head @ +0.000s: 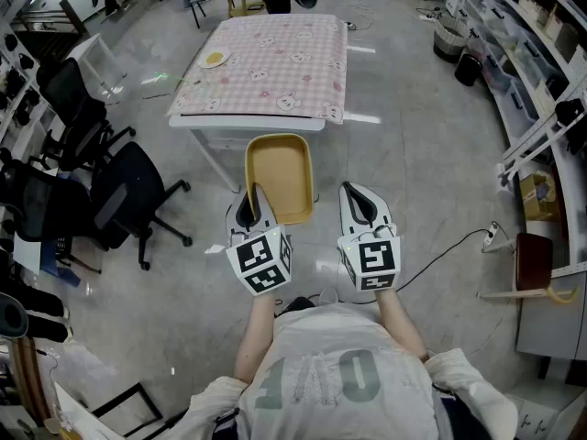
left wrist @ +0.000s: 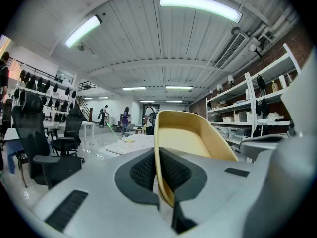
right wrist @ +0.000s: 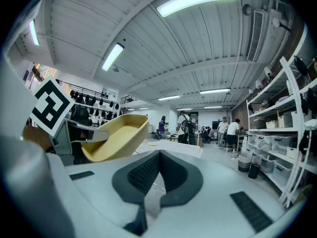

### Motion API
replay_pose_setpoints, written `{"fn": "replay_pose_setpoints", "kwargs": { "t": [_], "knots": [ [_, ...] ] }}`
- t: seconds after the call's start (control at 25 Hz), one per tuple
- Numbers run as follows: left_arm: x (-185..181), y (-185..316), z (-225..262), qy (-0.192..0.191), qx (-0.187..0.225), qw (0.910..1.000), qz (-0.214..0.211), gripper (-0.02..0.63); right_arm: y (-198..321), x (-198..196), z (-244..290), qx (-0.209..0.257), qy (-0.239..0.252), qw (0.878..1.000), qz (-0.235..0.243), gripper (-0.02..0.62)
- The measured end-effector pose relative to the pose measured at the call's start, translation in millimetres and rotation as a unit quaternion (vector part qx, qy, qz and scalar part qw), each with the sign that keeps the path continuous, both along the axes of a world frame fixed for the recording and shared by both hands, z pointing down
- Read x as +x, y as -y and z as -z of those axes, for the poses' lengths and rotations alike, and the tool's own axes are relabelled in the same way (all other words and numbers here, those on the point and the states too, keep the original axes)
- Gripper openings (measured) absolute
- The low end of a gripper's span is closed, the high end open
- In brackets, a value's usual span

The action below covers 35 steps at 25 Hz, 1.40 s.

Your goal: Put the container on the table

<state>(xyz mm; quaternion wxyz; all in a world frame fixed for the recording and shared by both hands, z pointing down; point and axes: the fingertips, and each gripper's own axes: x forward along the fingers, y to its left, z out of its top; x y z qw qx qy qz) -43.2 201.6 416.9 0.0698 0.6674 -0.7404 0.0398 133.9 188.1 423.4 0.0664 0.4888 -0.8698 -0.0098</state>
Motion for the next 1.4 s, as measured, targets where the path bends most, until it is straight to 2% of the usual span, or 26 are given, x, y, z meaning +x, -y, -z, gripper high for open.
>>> {"fn": "replay_pose_setpoints", "kwargs": {
  "t": [0.2,0.32,0.6,0.88,1.12,1.4],
  "knots": [
    [-12.2,-6.9,-10.2,0.004,-0.016,0.9997,0.015,0.028,-2.9,-4.5,-2.1,-0.015,0.014,1.000,0.000,0.029],
    [-14.7,-8.3,-12.0,0.004,-0.017,0.9996,0.022,0.028,-4.0,-2.5,-12.9,-0.024,0.005,1.000,0.004,0.029],
    [-10.3,-6.7,-13.2,0.005,-0.020,0.9997,0.016,0.028,-5.0,-7.5,-8.5,-0.017,0.035,0.999,0.017,0.029],
    [-21.7,1.0,-23.2,-0.003,-0.033,0.9990,0.030,0.028,-0.2,-19.1,-20.4,-0.038,0.040,0.998,0.032,0.029],
    [-31.1,43.6,-26.3,-0.005,-0.033,0.9991,0.027,0.028,29.7,-26.4,-28.6,-0.047,0.028,0.998,0.038,0.029],
    [-41.2,146.5,-26.3,-0.020,-0.030,0.9993,-0.001,0.028,115.9,-37.6,-31.1,-0.049,0.021,0.998,0.012,0.029]
  ]
}}
